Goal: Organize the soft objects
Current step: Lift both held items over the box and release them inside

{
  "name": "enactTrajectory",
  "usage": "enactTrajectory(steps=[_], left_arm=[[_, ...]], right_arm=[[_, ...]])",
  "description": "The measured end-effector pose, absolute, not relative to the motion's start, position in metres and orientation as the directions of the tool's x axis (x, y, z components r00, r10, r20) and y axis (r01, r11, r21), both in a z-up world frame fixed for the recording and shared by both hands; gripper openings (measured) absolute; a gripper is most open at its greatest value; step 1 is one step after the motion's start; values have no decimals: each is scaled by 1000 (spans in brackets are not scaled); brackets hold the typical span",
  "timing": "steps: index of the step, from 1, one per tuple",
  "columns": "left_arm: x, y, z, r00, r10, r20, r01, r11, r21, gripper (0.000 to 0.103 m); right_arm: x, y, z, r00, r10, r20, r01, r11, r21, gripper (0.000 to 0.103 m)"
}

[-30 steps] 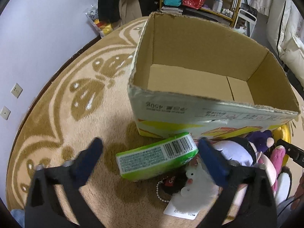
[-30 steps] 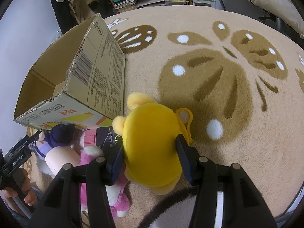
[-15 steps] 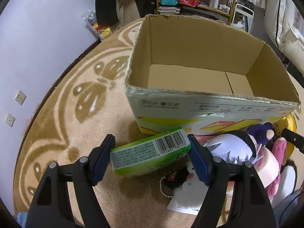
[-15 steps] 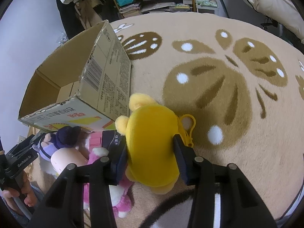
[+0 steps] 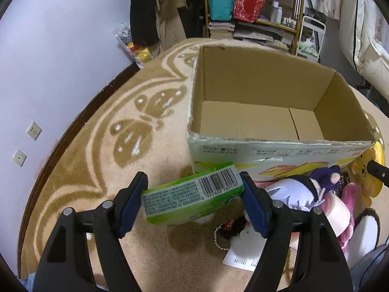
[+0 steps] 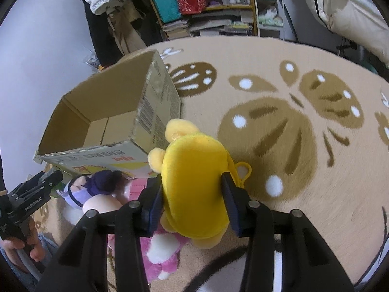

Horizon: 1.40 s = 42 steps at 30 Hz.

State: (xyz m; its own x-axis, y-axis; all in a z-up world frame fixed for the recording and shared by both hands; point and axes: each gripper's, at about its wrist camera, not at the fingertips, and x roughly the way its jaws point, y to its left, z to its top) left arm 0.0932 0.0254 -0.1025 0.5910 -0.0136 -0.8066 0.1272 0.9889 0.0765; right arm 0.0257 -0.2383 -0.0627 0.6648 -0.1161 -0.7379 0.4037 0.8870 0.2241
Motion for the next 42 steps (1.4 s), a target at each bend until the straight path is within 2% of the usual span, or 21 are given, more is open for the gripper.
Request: enactTrajectory(steps=[9,15,20,34,42], left_arm=[[75,36,-49,703,-57,-709,112,993,32,75],[69,26,-16,791,-57,-609,132,988,79,75],[71,20,1,816,-92,-570,160,985,69,75],[98,-15,-2,844,-89,-529,189,972,138,75],[114,-28,-15,842,-74,-534,210,958,197,75]], right_arm=[[17,-235,-32,725,-136,-676,382,896,229,47],[18,-227,-14,769,-125,-626,339,911,234,47],[20,-223,-4,789,-145,-597,333,917,217,47],[54,-209,32,866,-97,-491,228,950,214,48],[83,-190,28,863,-77,-500,184,968,169,48]])
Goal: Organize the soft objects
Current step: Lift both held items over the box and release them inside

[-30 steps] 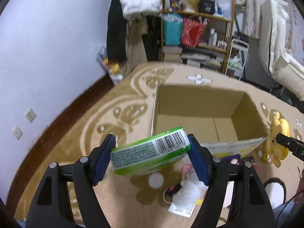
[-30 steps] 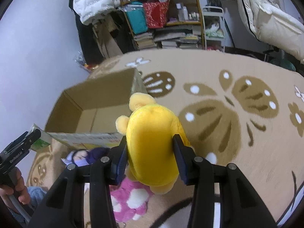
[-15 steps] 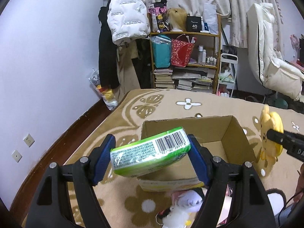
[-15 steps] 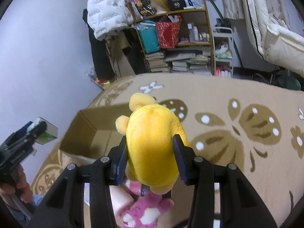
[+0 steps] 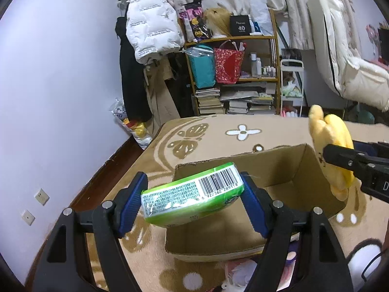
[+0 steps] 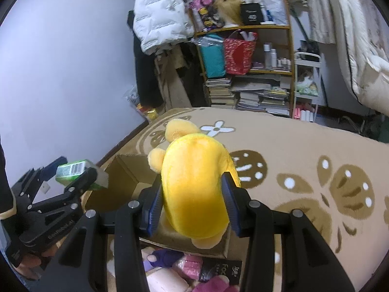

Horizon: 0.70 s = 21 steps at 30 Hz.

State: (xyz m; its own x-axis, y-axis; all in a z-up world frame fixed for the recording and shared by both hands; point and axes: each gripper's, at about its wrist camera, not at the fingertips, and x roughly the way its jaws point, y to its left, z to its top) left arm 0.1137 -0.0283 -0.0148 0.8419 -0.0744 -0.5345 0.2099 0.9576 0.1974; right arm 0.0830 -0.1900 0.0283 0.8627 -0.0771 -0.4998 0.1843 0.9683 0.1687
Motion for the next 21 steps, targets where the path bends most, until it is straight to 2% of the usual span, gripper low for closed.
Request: enactTrajectory(steps=[10,16,18,20,21], left_arm=[[125,-26,-26,817,-53,-574,196,962,190,76],[131,-21,-36,798,-35,-602,187,963,192,77],[131,-20,-37,804,-23,-594,175,964,199,82],[129,-18,-38,810,0,-587,147,968,204,94],[128,-17,-38,813,2,-583,144,968,204,95]], right_arm=[[97,-181,8,836,0,-548,109,980,167,51],[98,-179,1,822,-6,-569,109,983,147,53],[98,-180,0,821,-3,-571,107,983,149,57],[97,-180,0,818,-4,-576,104,985,141,60],[98,-179,0,817,-3,-577,101,985,138,60]])
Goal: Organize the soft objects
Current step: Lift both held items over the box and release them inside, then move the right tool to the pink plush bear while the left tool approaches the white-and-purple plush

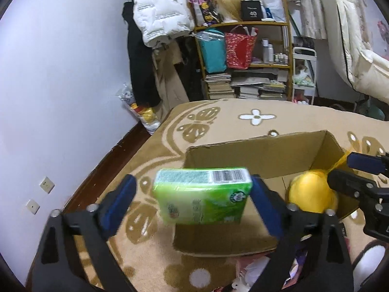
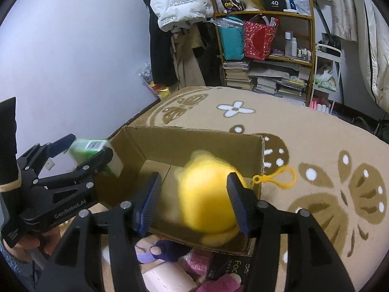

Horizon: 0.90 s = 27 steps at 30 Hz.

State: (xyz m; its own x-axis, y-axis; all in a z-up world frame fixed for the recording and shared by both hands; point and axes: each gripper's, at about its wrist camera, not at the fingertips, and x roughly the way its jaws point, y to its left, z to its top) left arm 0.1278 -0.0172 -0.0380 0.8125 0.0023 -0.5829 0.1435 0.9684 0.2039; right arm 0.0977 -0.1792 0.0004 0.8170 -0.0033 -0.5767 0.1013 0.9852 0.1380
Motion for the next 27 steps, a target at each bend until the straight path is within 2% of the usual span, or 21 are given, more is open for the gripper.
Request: enactTrajectory(steps=[5,10,18,27], left_arm=[[125,-18,-34,818,2,-576,150,964,217,102],[122,-14,-29,817,-27,-576,163,969,186,102],[127,5,-20,812,-46,-582,127,987,99,103],[129,18,-13,805,-55,-590,125,989,79,103]], right_arm=[[93,-179,7,832,-14,-555,101,987,128,81],[86,-188,11,845,12,-535,99,979,178,94],[82,-194,14,850,4,-526,112,976,189,95],[77,-198,14,850,-10,-527,127,974,186,95]])
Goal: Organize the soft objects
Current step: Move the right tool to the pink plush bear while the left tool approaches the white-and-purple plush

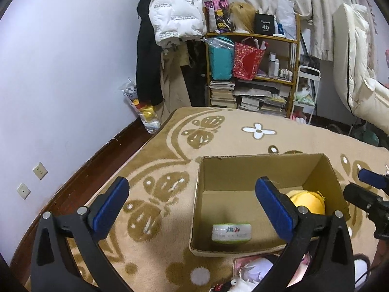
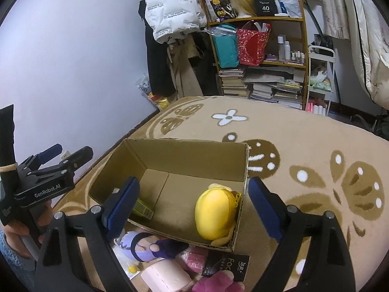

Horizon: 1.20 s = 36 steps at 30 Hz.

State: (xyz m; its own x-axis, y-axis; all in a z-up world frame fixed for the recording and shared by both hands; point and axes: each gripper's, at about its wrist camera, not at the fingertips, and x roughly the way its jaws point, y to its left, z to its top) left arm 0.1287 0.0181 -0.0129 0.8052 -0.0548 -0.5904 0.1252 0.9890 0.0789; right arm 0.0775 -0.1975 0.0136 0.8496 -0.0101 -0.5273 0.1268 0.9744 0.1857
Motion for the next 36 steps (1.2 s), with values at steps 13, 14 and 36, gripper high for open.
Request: enactTrajectory(steps=[13,14,36], left_arm=[[108,17,-6,799,-95,-593,168,983,69,103],[106,17,-5,799,-97,-593,170,983,68,103],[67,13,-12,736,-181,-652,253,967,17,103]], right_arm=[[58,-203,14,845,-45,-532,180,962,203,95],[56,-203,14,845,-48,-533,184,961,206,95],[19,-202,-8,784,-71,-617,291,920,263,95]])
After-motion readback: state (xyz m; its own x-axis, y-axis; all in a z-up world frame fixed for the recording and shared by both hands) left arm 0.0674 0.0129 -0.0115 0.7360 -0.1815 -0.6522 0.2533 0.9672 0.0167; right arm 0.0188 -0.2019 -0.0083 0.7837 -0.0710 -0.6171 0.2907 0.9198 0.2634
